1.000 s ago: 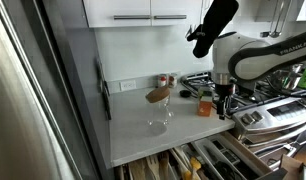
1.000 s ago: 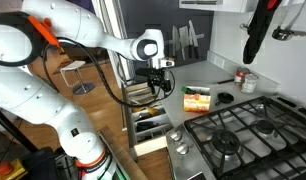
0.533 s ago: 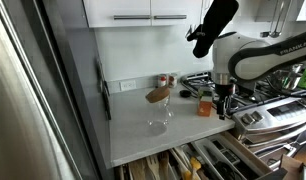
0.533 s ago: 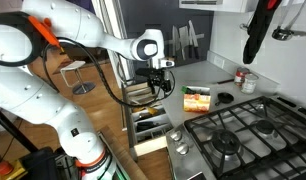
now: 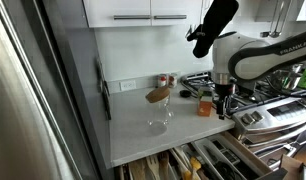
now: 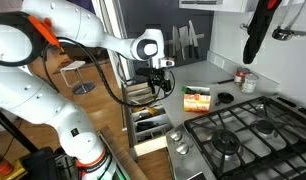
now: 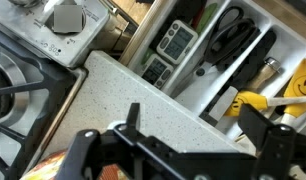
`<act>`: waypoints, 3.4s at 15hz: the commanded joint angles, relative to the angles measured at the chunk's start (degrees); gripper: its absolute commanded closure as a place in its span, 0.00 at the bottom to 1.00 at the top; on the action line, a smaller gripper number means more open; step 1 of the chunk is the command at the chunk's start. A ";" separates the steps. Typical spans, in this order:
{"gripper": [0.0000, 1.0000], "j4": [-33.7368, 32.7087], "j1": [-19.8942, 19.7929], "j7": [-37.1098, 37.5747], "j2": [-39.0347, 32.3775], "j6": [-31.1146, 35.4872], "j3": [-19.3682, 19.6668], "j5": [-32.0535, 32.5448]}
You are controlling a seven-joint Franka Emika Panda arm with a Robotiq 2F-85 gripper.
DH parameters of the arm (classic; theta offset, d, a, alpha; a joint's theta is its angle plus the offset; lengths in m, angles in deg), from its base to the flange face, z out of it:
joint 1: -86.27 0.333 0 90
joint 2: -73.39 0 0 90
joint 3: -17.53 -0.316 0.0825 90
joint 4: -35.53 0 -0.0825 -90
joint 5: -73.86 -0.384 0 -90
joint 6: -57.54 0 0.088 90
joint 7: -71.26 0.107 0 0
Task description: Remove the lid from the glass jar then put one spatula from the drawer in the jar.
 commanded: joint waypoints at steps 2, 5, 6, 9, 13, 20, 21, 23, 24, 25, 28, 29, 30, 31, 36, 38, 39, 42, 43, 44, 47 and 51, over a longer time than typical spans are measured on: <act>0.00 -2.21 1.49 1.70 0.18 7.74 1.46 -8.69; 0.00 -2.60 1.68 2.00 1.62 11.66 2.47 -15.62; 0.00 -2.64 1.86 2.06 1.89 13.19 2.76 -17.96; 0.00 -3.30 3.19 1.38 2.04 16.38 3.82 -26.74; 0.00 -3.87 3.29 1.47 1.36 18.63 3.24 -29.75; 0.00 -6.09 5.62 1.97 0.39 20.09 5.57 -44.55; 0.00 -6.58 5.96 1.57 0.19 20.13 5.92 -47.82; 0.00 -8.12 6.12 1.01 -0.84 19.75 6.20 -54.66; 0.00 -9.02 5.94 1.63 -1.71 19.57 5.98 -57.75; 0.00 -9.77 5.93 1.43 -2.46 19.45 5.86 -61.27; 0.00 -12.10 5.01 2.03 -5.90 19.51 5.08 -70.01; 0.00 -12.57 4.65 2.18 -6.86 19.71 4.78 -72.16; 0.00 -13.20 4.17 2.63 -8.04 19.80 4.63 -73.84; 0.00 -13.55 3.87 2.43 -8.85 19.77 4.54 -75.51; 0.00 -15.62 2.47 2.36 -12.80 18.21 4.45 -81.90; 0.00 -16.12 2.13 2.95 -13.99 17.35 4.40 -82.04; 0.00 -16.35 1.99 3.10 -14.47 16.63 4.46 -82.24; 0.00 -17.03 1.63 3.25 -15.73 14.72 4.55 -82.69; 0.00 -17.18 1.53 3.15 -16.01 14.18 4.54 -82.94; 0.00 -17.48 1.43 3.11 -16.35 13.62 4.52 -83.09; 0.07 -18.35 1.19 2.60 -17.28 11.73 4.52 -84.02; 0.20 -18.90 0.96 2.52 -18.02 10.20 4.56 -84.73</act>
